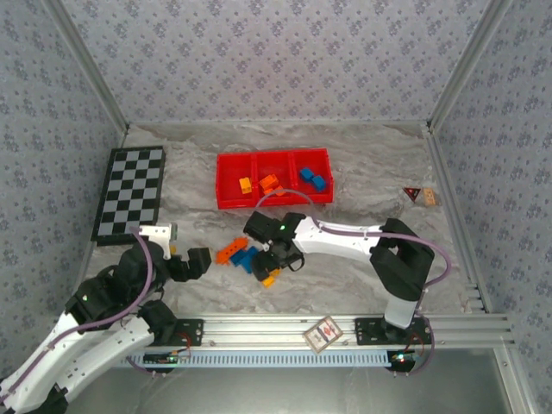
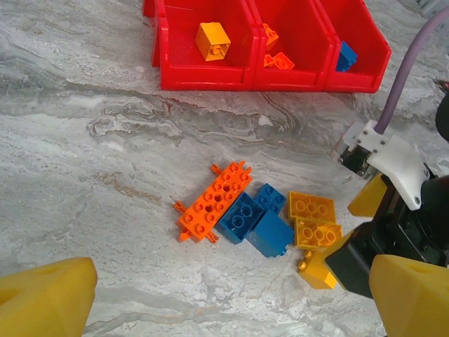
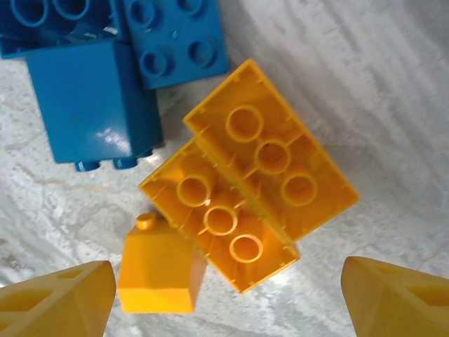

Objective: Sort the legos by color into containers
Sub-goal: Pick up the lego from the bottom-center of the table.

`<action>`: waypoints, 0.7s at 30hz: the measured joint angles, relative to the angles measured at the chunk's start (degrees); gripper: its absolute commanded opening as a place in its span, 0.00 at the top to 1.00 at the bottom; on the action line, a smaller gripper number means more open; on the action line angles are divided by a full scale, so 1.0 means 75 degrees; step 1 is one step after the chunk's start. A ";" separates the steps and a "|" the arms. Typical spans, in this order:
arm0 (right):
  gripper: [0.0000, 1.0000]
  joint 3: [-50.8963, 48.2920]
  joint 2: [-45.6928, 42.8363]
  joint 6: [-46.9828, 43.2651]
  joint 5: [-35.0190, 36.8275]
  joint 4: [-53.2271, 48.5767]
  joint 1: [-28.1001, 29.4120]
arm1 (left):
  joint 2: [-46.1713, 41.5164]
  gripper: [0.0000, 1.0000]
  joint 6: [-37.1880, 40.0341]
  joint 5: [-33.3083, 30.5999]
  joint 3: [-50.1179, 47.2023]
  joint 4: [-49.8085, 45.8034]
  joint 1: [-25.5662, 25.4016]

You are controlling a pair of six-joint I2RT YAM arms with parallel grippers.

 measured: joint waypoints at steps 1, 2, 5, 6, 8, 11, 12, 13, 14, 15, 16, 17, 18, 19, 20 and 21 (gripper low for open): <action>0.14 -0.0058 -0.0029 0.0050 -0.0096 0.0012 0.0038 | 0.0000 0.00 0.0000 0.0000 0.0000 0.0000 -0.0003; 0.14 -0.0131 -0.0052 0.0119 -0.0230 0.0032 0.0090 | 0.0000 0.01 0.0000 -0.0003 0.0000 0.0000 -0.0006; 0.14 -0.0254 -0.0055 0.0303 -0.0539 0.0070 0.0274 | -0.0006 0.00 0.0000 -0.0026 0.0000 0.0000 -0.0006; 0.14 -0.0265 -0.0055 0.0364 -0.0618 0.0067 0.0338 | -0.0012 0.00 0.0000 -0.0023 0.0000 0.0000 -0.0006; 0.14 -0.0265 -0.0055 0.0460 -0.0761 0.0102 0.0452 | -0.0012 0.00 0.0000 -0.0023 0.0000 0.0000 -0.0006; 0.14 -0.0262 0.0012 0.0571 -0.0915 0.0201 0.0592 | -0.0012 0.01 0.0000 -0.0026 0.0000 0.0000 -0.0006; 0.14 -0.0262 0.0067 0.0595 -0.0962 0.0236 0.0635 | -0.0012 0.00 0.0000 -0.0023 0.0000 0.0000 -0.0006; 0.15 -0.0256 0.0131 0.0606 -0.0991 0.0262 0.0667 | -0.0012 0.00 0.0000 -0.0023 0.0000 0.0000 -0.0006; 0.16 -0.0242 0.0221 0.0621 -0.1017 0.0277 0.0699 | -0.0012 0.00 0.0000 -0.0023 0.0000 0.0000 -0.0006; 0.17 -0.0216 0.0321 0.0629 -0.1046 0.0297 0.0726 | -0.0012 0.00 0.0000 -0.0023 0.0000 0.0000 -0.0006; 0.17 -0.0178 0.0408 0.0647 -0.1049 0.0300 0.0749 | -0.0012 0.00 0.0000 -0.0023 0.0000 0.0000 -0.0006; 0.17 -0.0108 0.0516 0.0650 -0.1055 0.0297 0.0764 | -0.0012 0.00 0.0000 -0.0023 0.0000 0.0000 -0.0006; 0.18 -0.0029 0.0627 0.0650 -0.1058 0.0297 0.0781 | -0.0015 0.00 0.0000 -0.0023 0.0000 0.0000 -0.0006; 0.18 0.0052 0.0726 0.0650 -0.1055 0.0297 0.0796 | -0.0015 0.00 0.0000 -0.0023 0.0000 0.0000 -0.0006; 0.18 0.0131 0.0813 0.0647 -0.1046 0.0294 0.0807 | -0.0015 0.00 0.0000 -0.0023 0.0000 0.0000 -0.0006; 0.19 0.0219 0.0892 0.0644 -0.1032 0.0265 0.0822 | -0.0015 0.00 0.0000 -0.0023 0.0000 0.0000 -0.0006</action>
